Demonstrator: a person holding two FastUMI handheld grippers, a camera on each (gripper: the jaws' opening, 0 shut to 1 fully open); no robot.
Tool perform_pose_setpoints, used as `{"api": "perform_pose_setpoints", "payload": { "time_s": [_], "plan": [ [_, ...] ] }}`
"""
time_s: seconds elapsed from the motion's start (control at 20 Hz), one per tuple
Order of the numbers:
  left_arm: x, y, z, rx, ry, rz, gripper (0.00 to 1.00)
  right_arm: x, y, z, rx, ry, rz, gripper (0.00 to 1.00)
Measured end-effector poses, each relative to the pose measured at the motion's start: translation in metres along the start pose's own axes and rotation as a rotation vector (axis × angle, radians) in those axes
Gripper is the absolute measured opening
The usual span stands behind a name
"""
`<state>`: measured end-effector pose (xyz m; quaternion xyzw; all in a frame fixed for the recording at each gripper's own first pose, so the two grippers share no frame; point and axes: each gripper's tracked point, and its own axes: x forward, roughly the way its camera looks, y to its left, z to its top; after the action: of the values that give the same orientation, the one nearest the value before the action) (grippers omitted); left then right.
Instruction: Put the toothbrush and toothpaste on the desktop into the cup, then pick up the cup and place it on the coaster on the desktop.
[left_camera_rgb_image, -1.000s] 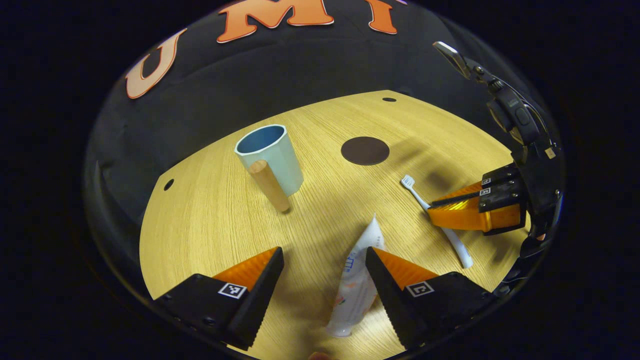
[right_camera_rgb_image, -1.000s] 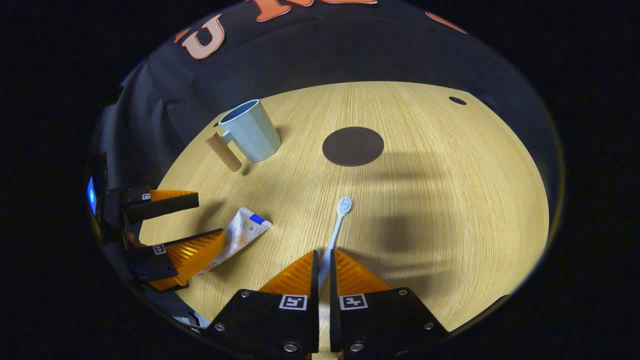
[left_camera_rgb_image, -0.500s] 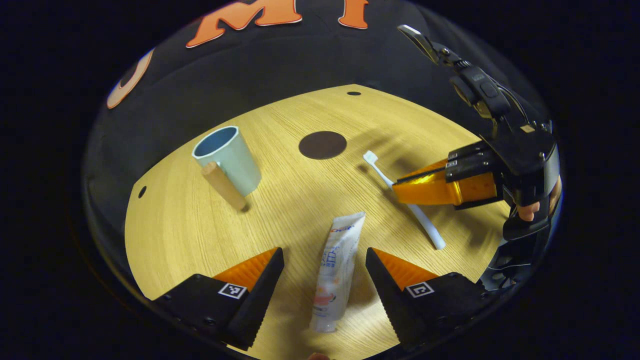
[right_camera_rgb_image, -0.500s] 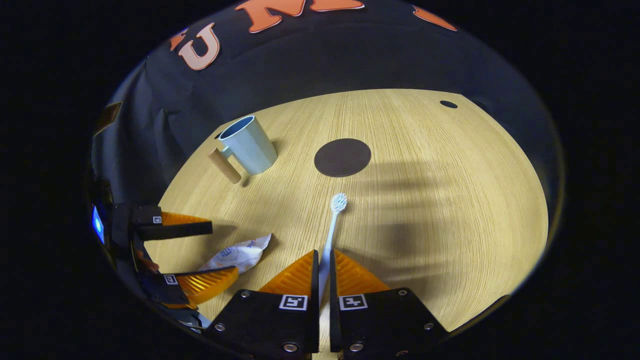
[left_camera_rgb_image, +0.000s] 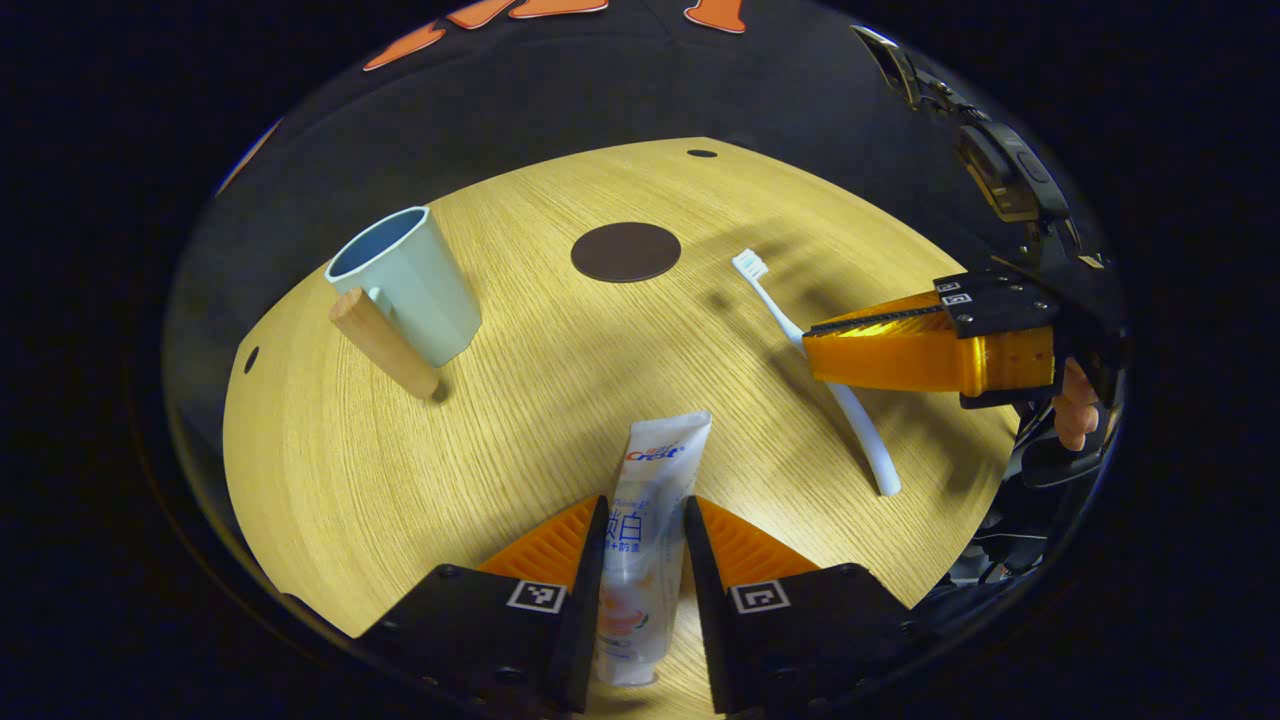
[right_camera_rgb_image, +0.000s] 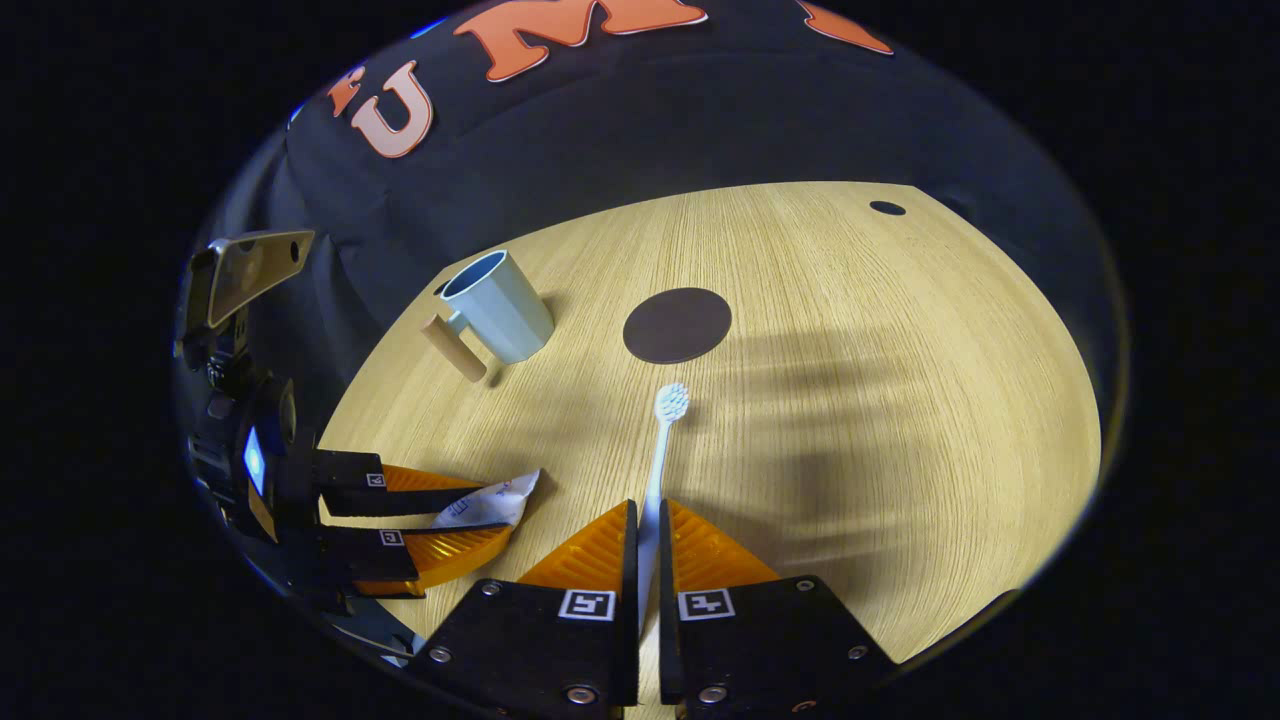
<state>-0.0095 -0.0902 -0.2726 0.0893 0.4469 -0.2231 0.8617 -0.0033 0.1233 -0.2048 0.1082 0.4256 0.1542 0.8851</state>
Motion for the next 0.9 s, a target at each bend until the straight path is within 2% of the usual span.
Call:
{"api": "perform_pose_setpoints", "payload": {
  "time_s": [0.05, 0.1, 0.15, 0.4, 0.6, 0.75, 0.9],
  "plan": [
    [0.003, 0.000, 0.000, -0.044, 0.001, -0.007, 0.41, 0.000, 0.000, 0.001, -0.004, -0.007, 0.005, 0.09],
    [0.005, -0.001, -0.001, -0.063, -0.008, -0.013, 0.23, 0.001, 0.000, 0.002, -0.005, -0.013, 0.006, 0.09],
    [0.005, -0.001, -0.001, -0.074, -0.020, -0.022, 0.14, 0.000, 0.000, 0.004, -0.009, -0.021, 0.013, 0.09],
    [-0.002, 0.009, 0.008, -0.117, -0.123, 0.003, 0.12, -0.003, 0.005, 0.016, -0.006, -0.077, 0.032, 0.08],
    [-0.008, 0.023, 0.020, -0.150, -0.256, 0.061, 0.12, -0.018, 0.011, 0.039, -0.010, -0.150, 0.055, 0.08],
    [-0.009, 0.030, 0.029, -0.194, -0.368, 0.074, 0.12, -0.028, 0.016, 0.059, -0.015, -0.217, 0.066, 0.04],
    [0.000, 0.024, 0.028, -0.212, -0.400, 0.055, 0.10, -0.023, 0.003, 0.059, -0.079, -0.219, 0.007, 0.02]
  ]
}}
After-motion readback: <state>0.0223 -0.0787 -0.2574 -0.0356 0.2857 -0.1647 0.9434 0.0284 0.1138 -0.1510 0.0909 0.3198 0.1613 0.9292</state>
